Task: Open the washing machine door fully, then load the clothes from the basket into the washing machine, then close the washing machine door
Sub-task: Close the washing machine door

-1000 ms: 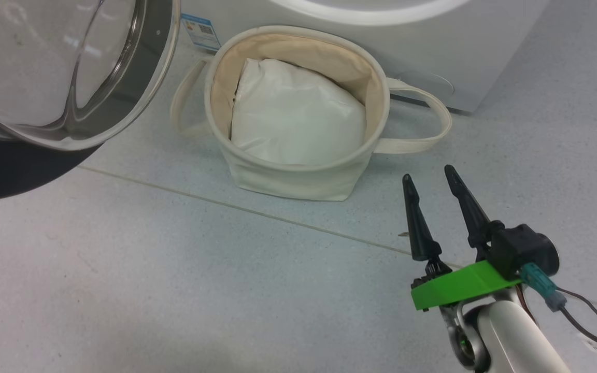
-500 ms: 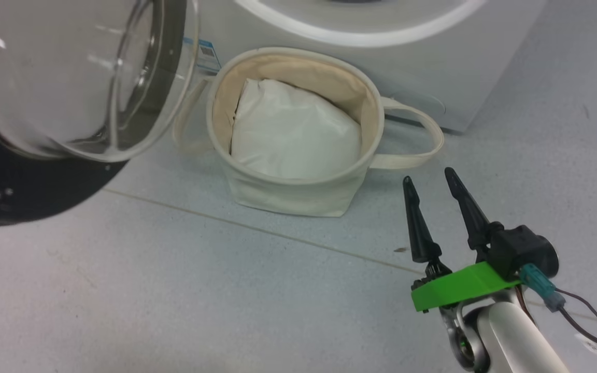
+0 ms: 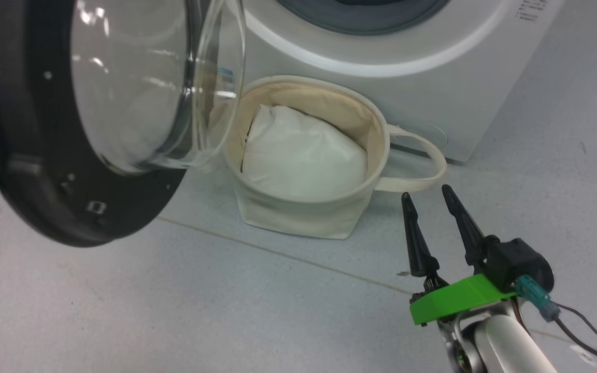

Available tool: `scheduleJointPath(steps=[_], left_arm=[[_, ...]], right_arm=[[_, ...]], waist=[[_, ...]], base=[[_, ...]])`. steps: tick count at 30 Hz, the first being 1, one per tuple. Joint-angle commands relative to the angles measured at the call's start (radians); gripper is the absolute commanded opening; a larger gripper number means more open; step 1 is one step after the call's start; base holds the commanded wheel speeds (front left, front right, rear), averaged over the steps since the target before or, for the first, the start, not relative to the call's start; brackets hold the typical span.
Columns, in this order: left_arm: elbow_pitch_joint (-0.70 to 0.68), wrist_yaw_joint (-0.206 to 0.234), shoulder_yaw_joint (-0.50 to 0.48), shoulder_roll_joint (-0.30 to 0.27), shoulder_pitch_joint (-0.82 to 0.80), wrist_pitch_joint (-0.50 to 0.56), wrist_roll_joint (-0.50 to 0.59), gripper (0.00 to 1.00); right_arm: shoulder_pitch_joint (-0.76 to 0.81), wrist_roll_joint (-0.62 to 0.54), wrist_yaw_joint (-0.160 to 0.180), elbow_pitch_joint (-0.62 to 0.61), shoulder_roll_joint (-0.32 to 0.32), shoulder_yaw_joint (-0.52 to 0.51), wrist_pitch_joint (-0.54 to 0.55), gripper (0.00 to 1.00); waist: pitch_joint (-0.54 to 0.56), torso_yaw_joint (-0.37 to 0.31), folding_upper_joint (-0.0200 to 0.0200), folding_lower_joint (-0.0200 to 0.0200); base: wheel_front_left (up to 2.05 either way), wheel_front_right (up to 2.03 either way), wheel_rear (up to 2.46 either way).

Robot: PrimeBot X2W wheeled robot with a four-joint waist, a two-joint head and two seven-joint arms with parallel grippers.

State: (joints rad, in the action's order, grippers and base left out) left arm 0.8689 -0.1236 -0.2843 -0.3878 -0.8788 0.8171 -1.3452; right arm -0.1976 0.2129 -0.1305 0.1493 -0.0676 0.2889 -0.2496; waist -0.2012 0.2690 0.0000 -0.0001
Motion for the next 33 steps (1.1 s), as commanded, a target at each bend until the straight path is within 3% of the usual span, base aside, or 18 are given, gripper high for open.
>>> scheduleJointPath(steps=[1,12,13,20,33], left_arm=[[-0.065,-0.007,-0.004,-0.029,-0.005,0.023,-0.004,0.0],[-0.236,-0.002,0.082,0.122,0.093,0.122,-0.02,0.0],[-0.274,0.004,0.093,0.157,0.114,0.128,-0.028,0.0],[-0.374,0.028,0.106,0.256,0.156,0.129,-0.065,0.0],[-0.37,0.019,0.1,0.318,0.153,0.073,-0.121,0.0]], right_arm=[[0.001,0.007,0.0,-0.027,0.015,0.024,-0.012,1.0],[0.019,0.032,0.0,-0.03,0.017,0.017,-0.012,1.0],[0.022,0.032,0.0,-0.031,0.017,0.012,-0.012,1.0],[0.02,0.039,0.0,-0.037,0.017,0.014,-0.012,1.0],[0.025,0.061,0.0,-0.075,0.017,-0.024,-0.012,1.0]], waist=[[0.012,0.002,0.0,0.0001],[0.048,-0.036,0.0,0.0001],[0.049,-0.049,0.0,0.0001],[0.043,-0.116,0.0,0.0001],[0.013,-0.31,0.0,0.0001]], base=[[0.0,0.0,0.0],[0.0,0.0,0.0],[0.0,0.0,0.0],[0.0,0.0,0.0],[0.0,0.0,0.0]])
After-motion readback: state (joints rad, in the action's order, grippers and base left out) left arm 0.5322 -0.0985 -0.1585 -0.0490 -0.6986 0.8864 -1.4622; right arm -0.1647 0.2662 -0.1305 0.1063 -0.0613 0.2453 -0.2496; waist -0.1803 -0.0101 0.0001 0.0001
